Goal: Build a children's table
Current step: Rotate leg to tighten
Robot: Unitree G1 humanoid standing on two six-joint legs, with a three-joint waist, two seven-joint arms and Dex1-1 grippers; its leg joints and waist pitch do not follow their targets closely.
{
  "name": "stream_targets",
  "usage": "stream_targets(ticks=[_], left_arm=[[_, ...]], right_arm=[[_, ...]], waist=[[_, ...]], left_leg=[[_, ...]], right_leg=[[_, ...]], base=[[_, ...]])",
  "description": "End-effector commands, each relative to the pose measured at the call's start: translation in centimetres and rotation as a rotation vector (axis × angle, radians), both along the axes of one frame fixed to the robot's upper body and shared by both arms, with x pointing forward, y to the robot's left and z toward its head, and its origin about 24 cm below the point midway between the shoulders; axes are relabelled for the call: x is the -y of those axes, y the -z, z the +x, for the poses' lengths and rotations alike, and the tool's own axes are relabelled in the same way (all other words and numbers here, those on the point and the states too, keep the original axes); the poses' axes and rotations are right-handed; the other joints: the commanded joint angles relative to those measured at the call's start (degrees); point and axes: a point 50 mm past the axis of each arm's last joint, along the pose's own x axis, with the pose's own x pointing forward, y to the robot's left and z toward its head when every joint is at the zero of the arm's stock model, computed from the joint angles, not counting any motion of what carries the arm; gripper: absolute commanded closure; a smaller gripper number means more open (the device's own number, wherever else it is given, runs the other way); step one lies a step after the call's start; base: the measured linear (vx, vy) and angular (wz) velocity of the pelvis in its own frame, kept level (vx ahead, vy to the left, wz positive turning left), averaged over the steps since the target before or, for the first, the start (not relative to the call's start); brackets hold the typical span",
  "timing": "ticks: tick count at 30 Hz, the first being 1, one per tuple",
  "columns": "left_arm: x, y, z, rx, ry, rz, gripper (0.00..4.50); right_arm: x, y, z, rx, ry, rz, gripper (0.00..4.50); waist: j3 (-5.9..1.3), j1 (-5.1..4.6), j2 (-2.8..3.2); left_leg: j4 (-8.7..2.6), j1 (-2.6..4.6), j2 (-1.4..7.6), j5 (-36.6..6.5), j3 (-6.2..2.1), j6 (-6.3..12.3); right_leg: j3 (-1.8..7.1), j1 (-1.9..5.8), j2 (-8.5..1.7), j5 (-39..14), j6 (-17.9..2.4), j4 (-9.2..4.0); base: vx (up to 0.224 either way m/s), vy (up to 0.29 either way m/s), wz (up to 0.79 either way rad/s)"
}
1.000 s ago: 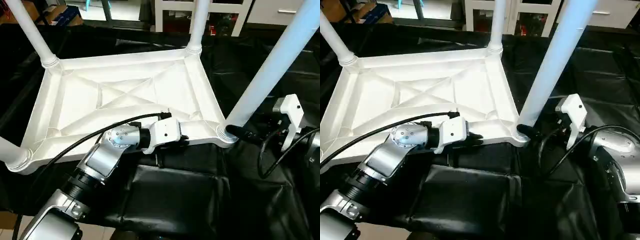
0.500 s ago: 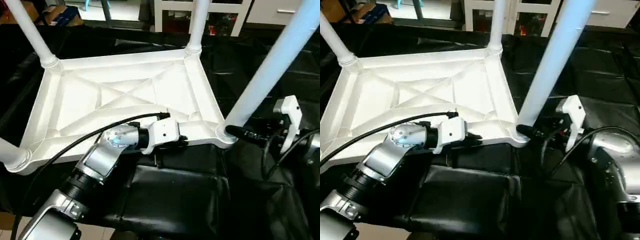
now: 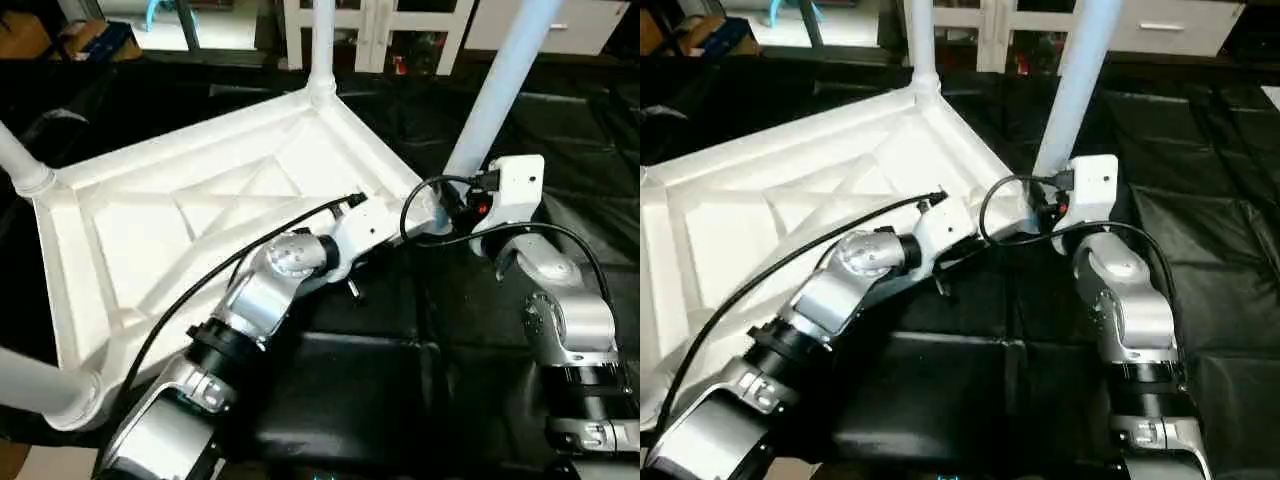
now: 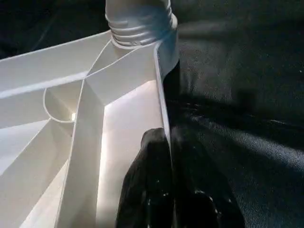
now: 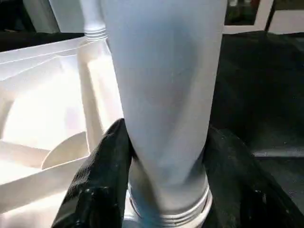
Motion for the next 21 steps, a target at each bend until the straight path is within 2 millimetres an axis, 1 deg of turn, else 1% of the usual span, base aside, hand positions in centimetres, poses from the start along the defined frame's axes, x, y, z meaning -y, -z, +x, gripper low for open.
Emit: stream_targets(ticks=[1, 2, 4, 5, 6, 7, 8, 9, 10, 11, 12, 13, 14, 15, 16, 17, 19, 21], left_arm=[[0.4, 0.2, -0.8, 0.029, 0.115, 0.041, 4.50], [0.4, 0.2, -0.8, 0.029, 0.115, 0.041, 4.50], [-0.8, 0.5, -0.9, 0.021, 0.135, 0.056, 4.50], [-1.2, 0.6, -1.0, 0.014, 0.153, 0.057, 4.50], [-1.2, 0.6, -1.0, 0.014, 0.153, 0.057, 4.50], [-1.9, 0.8, -1.8, -0.011, 0.254, 0.026, 4.50], [-2.1, 0.9, -2.0, -0.016, 0.281, 0.017, 4.50], [-2.5, 1.1, -2.3, -0.039, 0.298, 0.014, 4.50], [-2.8, 1.2, -2.4, -0.059, 0.306, 0.013, 4.50], [-3.2, 1.4, -2.5, -0.086, 0.314, 0.005, 4.50], [-3.5, 1.5, -2.7, -0.102, 0.322, 0.000, 4.50], [-3.7, 1.5, -2.8, -0.113, 0.333, -0.006, 4.50], [-3.8, 1.5, -2.9, -0.122, 0.338, -0.008, 4.50], [-3.9, 1.5, -2.9, -0.128, 0.342, -0.010, 4.50], [-4.2, 1.6, -3.2, -0.146, 0.361, -0.011, 4.50], [-4.2, 1.6, -3.2, -0.146, 0.361, -0.011, 4.50], [-4.4, 1.6, -3.3, -0.151, 0.376, -0.011, 4.50], [-4.5, 1.7, -3.4, -0.160, 0.393, -0.004, 4.50]], right_arm=[[2.0, 2.2, -1.0, -0.105, -0.037, -0.079, 2.62], [2.0, 2.2, -1.0, -0.104, -0.038, -0.079, 2.62], [2.3, 0.8, -1.8, -0.035, -0.160, -0.105, 1.92], [2.4, 0.4, -2.2, -0.021, -0.213, -0.101, 1.92], [2.4, 0.4, -2.2, -0.021, -0.213, -0.101, 1.83], [3.0, -0.9, -3.4, 0.020, -0.342, -0.089, 1.83], [3.1, -1.3, -3.8, 0.030, -0.376, -0.087, 1.61], [3.3, -1.7, -4.3, 0.039, -0.432, -0.094, 1.61], [3.7, -2.1, -4.6, 0.041, -0.470, -0.105, 1.51], [4.1, -2.5, -5.0, 0.036, -0.513, -0.112, 1.38], [4.4, -2.8, -5.3, 0.029, -0.543, -0.122, 1.31], [4.8, -3.0, -5.5, 0.024, -0.570, -0.137, 1.22], [5.0, -3.1, -5.6, 0.017, -0.580, -0.145, 1.12], [5.2, -3.2, -5.7, 0.012, -0.586, -0.151, 1.12], [5.8, -3.4, -6.0, -0.005, -0.619, -0.176, 1.01], [5.8, -3.4, -6.0, -0.005, -0.619, -0.176, 1.01], [6.1, -3.4, -6.2, -0.018, -0.646, -0.189, 1.01], [6.0, -2.8, -6.4, -0.058, -0.681, -0.231, 1.01]], waist=[[-5.01, 0.43, -0.16], [-5.10, 0.61, -0.19], [-5.14, 1.00, -0.24], [-5.18, 1.15, -0.22], [-5.24, 1.32, -0.28], [-5.20, 1.39, -0.29], [-5.23, 1.84, -0.41], [-5.14, 2.00, -0.20], [-5.12, 1.94, -0.30], [-5.05, 1.92, -0.15], [-4.89, 2.02, 0.08], [-4.89, 2.03, 0.06], [-4.74, 2.07, 0.05], [-4.72, 2.11, 0.11], [-4.71, 2.06, -0.05], [-4.73, 2.14, -0.07], [-4.69, 2.11, -0.04], [-4.68, 2.13, -0.18]], left_leg=[[-5.86, 1.14, 6.21, -10.9, -3.34, 5.09], [-5.87, 1.25, 6.26, -10.7, -3.37, 5.43], [-5.65, 1.56, 6.44, -8.9, -2.96, 7.39], [-5.60, 1.60, 6.46, -8.3, -2.91, 7.87], [-5.51, 1.31, 6.45, -6.9, -2.94, 8.79], [-5.49, 1.12, 6.43, -6.4, -2.99, 9.39], [-5.41, 1.02, 6.62, -5.6, -3.08, 10.53], [-5.42, 1.09, 6.79, -4.6, -3.10, 11.51], [-5.37, 1.07, 6.77, -4.3, -3.07, 11.87], [-5.34, 1.10, 6.85, -4.0, -3.07, 12.22], [-5.41, 1.26, 6.96, -4.9, -3.10, 11.91], [-5.42, 1.32, 6.95, -5.2, -3.12, 11.68], [-5.55, 1.37, 6.95, -5.7, -3.10, 11.26], [-5.54, 1.36, 6.97, -6.0, -3.13, 11.02], [-5.61, 1.21, 6.93, -6.8, -3.23, 10.40], [-5.64, 1.27, 6.95, -6.9, -3.26, 10.24], [-5.66, 1.23, 6.90, -7.2, -3.27, 9.93], [-5.66, 1.21, 6.87, -7.4, -3.27, 9.71]], right_leg=[[2.35, 3.32, -3.72, -17.5, -14.4, -3.14], [2.29, 3.40, -3.62, -16.8, -14.4, -3.00], [2.57, 3.36, -3.79, -13.5, -15.8, -2.87], [2.59, 3.38, -3.75, -12.7, -16.3, -2.73], [2.62, 3.68, -3.87, -11.1, -17.0, -2.37], [2.59, 3.80, -3.94, -10.6, -17.3, -2.27], [2.62, 4.15, -4.22, -10.0, -17.5, -2.10], [2.63, 3.91, -4.16, -9.4, -17.9, -1.89], [2.56, 3.94, -4.07, -9.3, -18.0, -1.87], [2.56, 3.74, -3.99, -10.0, -18.1, -1.78], [2.55, 3.67, -4.04, -11.9, -17.9, -1.97], [2.54, 3.74, -4.01, -12.5, -17.8, -2.01], [2.59, 3.65, -3.99, -13.8, -17.5, -2.19], [2.61, 3.61, -4.03, -14.4, -17.3, -2.25], [2.62, 3.72, -4.14, -15.9, -16.8, -2.39], [2.66, 3.77, -4.23, -16.3, -16.7, -2.46], [2.67, 3.64, -4.18, -17.4, -16.3, -2.60], [2.68, 3.62, -4.22, -18.6, -15.8, -2.72]], base=[[0.000, 0.000, 0.00], [0.000, 0.000, 0.00], [0.000, 0.000, 0.00], [0.000, 0.000, 0.00], [0.000, 0.000, 0.00], [0.000, 0.000, 0.00], [0.000, 0.000, 0.00], [0.000, 0.000, 0.00], [0.000, 0.000, 0.00], [0.000, 0.000, 0.00], [0.000, 0.000, 0.00], [0.000, 0.000, 0.00], [0.000, 0.000, 0.00], [0.000, 0.000, 0.00], [0.000, 0.000, 0.00], [0.000, 0.000, 0.00], [0.000, 0.000, 0.00], [0.000, 0.000, 0.00]])
